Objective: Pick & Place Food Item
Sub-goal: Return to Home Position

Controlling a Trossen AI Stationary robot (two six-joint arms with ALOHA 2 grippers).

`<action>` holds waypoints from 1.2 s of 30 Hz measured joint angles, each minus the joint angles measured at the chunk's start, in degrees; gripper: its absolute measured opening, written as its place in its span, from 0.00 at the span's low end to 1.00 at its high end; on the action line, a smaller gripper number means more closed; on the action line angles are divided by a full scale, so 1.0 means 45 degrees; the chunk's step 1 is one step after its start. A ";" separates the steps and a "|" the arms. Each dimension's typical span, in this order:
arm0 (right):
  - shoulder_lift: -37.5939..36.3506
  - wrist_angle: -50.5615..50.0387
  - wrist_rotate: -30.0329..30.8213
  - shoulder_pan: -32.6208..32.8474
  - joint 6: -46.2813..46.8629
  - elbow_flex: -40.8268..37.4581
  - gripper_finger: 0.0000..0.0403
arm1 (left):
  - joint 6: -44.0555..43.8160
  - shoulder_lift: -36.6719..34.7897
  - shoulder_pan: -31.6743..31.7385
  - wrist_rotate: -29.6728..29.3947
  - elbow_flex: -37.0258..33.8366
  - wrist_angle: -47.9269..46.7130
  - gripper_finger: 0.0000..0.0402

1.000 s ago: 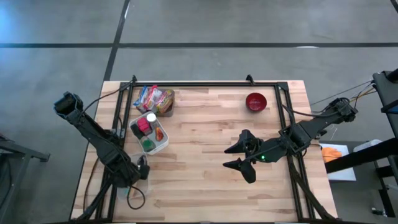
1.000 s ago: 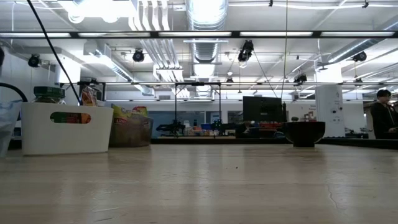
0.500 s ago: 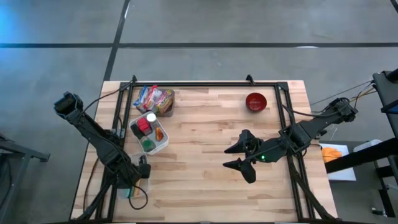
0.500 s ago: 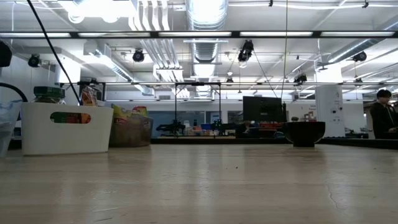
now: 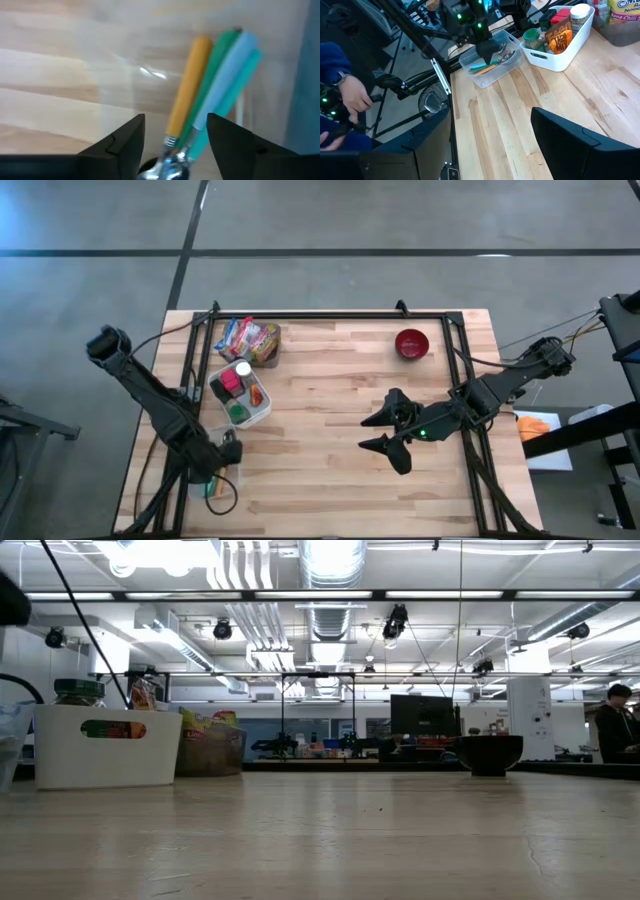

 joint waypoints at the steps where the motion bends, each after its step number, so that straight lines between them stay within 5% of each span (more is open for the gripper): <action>1: 0.0000 0.0000 0.0000 0.0005 0.0000 0.0000 0.67 | -0.0159 -0.0221 0.0000 -0.0112 0.0101 0.0018 0.54; 8: -0.0005 0.0002 0.0000 0.0003 0.0000 0.0000 0.67 | -0.2364 -0.1842 -0.0005 -0.0956 0.0960 0.0364 0.55; 15: -0.0005 0.0000 0.0000 0.0004 0.0000 0.0000 0.67 | -1.0374 -0.3248 0.0094 -0.3638 0.1345 0.3881 0.55; 18: -0.0005 0.0001 0.0002 0.0004 0.0000 0.0000 0.67 | -1.2374 -0.3829 0.0136 -0.4980 0.1335 0.5221 0.55; 24: -0.0005 0.0000 0.0000 0.0000 0.0000 0.0000 0.67 | -1.2646 -0.4722 0.0237 -0.7383 0.1326 0.6897 0.55; 28: -0.0005 -0.0003 0.0000 0.0004 -0.0148 0.0001 0.67 | -1.2121 -0.5321 0.1044 -0.7383 0.1340 0.7326 0.55; 33: -0.0005 -0.0036 0.0025 0.0000 -0.3829 0.0005 0.67 | -1.2642 -0.6157 0.2926 -0.6752 0.1335 0.6390 0.55; 36: -0.0005 0.0621 0.0083 -0.0024 -0.4283 0.0005 0.67 | -1.2805 -0.6607 0.4325 -0.6756 0.1330 0.6020 0.55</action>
